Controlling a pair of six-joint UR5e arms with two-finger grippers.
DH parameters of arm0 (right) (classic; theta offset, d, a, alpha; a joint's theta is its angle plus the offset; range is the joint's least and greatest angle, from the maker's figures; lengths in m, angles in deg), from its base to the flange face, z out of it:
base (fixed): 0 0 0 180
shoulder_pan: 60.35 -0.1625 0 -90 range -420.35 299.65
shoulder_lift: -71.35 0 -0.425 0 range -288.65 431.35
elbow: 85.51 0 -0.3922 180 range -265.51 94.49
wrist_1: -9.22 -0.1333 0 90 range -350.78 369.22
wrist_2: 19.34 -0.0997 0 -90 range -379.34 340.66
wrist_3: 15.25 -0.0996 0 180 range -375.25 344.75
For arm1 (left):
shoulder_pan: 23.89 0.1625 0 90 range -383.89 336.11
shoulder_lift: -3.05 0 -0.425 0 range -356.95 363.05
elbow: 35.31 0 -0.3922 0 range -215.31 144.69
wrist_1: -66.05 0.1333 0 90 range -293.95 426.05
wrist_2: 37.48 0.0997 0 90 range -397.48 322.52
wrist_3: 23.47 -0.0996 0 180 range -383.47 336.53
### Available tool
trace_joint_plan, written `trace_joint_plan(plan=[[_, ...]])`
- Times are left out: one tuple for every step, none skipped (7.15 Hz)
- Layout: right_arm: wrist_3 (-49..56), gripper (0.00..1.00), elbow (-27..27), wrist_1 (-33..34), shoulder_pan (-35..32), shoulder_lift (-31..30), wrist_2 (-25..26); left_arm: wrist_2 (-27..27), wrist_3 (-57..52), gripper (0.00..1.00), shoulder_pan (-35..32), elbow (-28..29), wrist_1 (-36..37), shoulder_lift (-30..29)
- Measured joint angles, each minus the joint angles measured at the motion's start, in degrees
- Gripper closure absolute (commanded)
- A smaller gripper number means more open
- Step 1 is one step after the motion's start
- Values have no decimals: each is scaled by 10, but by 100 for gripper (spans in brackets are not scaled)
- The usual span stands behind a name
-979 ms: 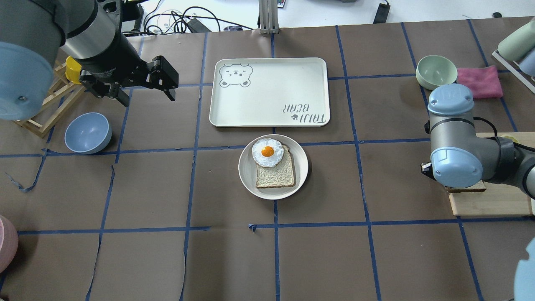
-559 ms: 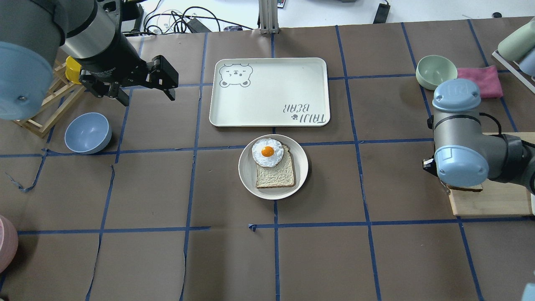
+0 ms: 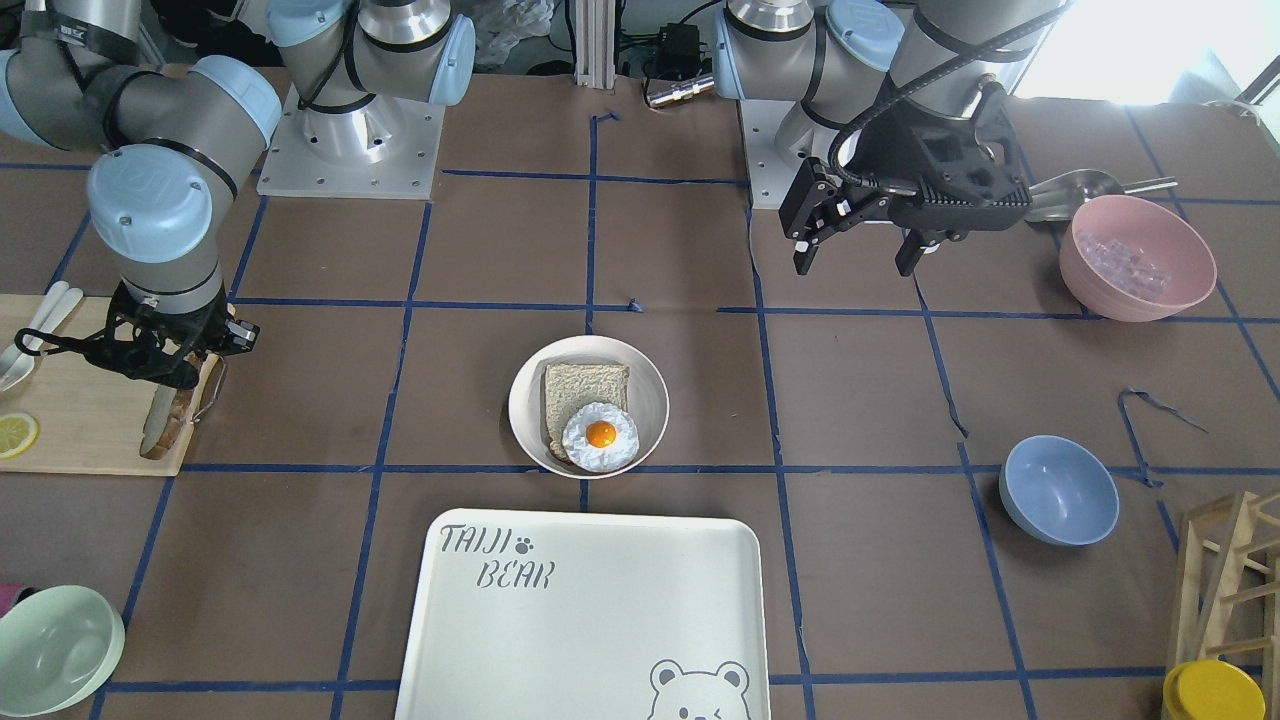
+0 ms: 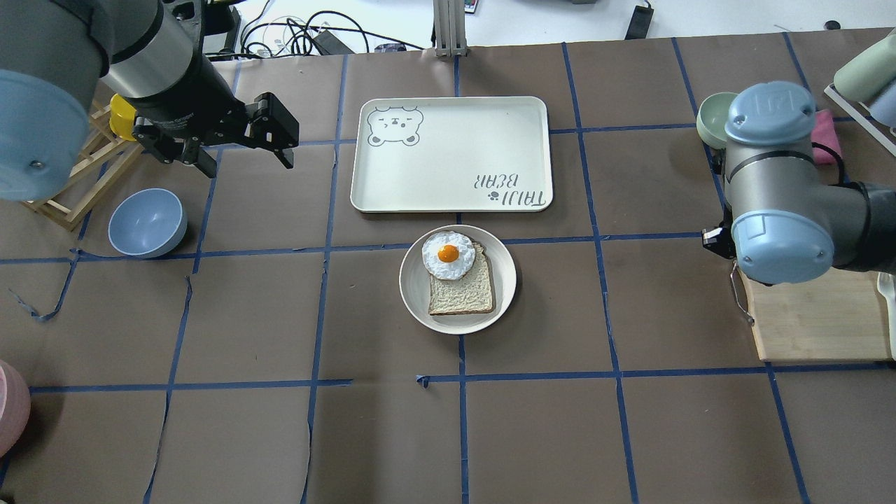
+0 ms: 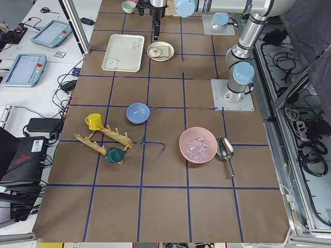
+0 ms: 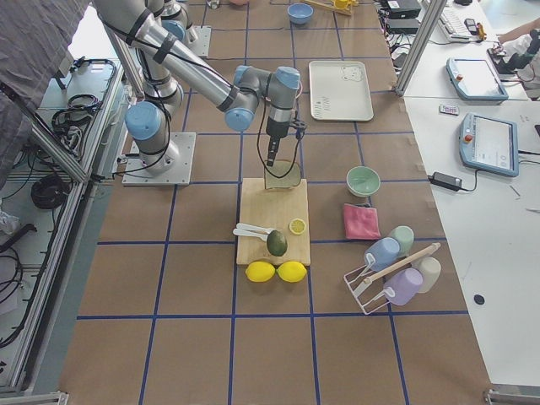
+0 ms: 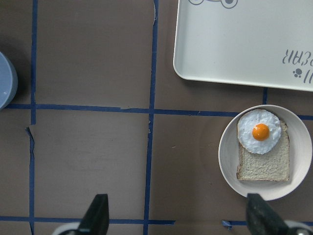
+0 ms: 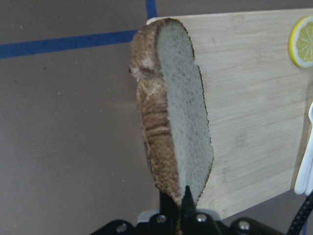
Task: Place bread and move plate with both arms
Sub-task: 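Carry the bread with the right gripper over the egg on the plate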
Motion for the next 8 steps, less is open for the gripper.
trace_joint_plan(plan=[[-40,100,-50,-49,-45,5,-14,0,0,0,0,0,0,0],[-87,100,-90,-83,-91,16,-38,0,0,0,0,0,0,0],[-140,100,-114,-96,-139,33,-62,0,0,0,0,0,0,0],[-204,100,-130,-96,-189,53,-88,0,0,0,0,0,0,0],[-273,100,-147,-88,-239,74,-115,0,0,0,0,0,0,0],[-338,100,-167,-81,-286,96,-133,0,0,0,0,-1,0,0],[-395,100,-191,-76,-328,119,-142,0,0,0,0,-1,0,0],[-437,100,-208,-73,-354,137,-148,0,0,0,0,-1,0,0]])
